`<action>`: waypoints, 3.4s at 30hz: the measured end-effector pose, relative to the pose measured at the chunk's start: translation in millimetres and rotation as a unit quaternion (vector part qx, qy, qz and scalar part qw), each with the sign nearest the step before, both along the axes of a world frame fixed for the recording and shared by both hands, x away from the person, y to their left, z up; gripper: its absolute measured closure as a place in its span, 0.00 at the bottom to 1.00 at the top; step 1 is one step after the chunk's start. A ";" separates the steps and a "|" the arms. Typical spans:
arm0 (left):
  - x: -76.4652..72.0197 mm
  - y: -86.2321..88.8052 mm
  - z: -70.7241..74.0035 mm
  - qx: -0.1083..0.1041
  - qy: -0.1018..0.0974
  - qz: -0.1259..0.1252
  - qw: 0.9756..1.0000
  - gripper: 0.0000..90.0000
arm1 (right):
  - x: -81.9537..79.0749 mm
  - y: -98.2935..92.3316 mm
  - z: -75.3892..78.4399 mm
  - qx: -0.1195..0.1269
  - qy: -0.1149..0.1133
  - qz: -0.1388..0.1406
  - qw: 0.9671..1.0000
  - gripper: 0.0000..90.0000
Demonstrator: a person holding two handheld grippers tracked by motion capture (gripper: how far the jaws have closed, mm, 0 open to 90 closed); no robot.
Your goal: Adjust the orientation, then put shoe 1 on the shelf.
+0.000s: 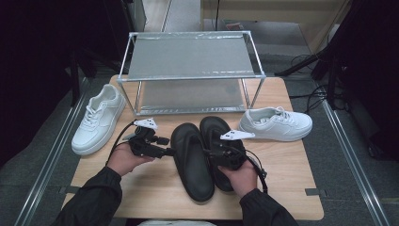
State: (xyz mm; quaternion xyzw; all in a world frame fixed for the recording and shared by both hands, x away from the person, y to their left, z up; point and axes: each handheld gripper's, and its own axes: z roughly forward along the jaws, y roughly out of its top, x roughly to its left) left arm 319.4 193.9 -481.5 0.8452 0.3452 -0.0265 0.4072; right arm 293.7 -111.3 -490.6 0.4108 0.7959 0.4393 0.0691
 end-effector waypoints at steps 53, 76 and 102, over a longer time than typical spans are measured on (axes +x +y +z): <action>-15.3 32.1 1.9 -0.028 -0.001 0.034 0.999 0.41 | 21.4 21.5 -21.3 -0.036 0.058 -0.053 0.996 0.84; -28.5 48.2 5.0 -0.022 -0.009 0.062 0.998 0.41 | 32.4 32.2 -4.0 -0.042 0.049 -0.005 0.998 0.85; -41.7 56.2 3.8 -0.020 -0.012 0.070 0.997 0.41 | 108.8 51.7 13.3 -0.048 0.032 -0.036 0.998 0.85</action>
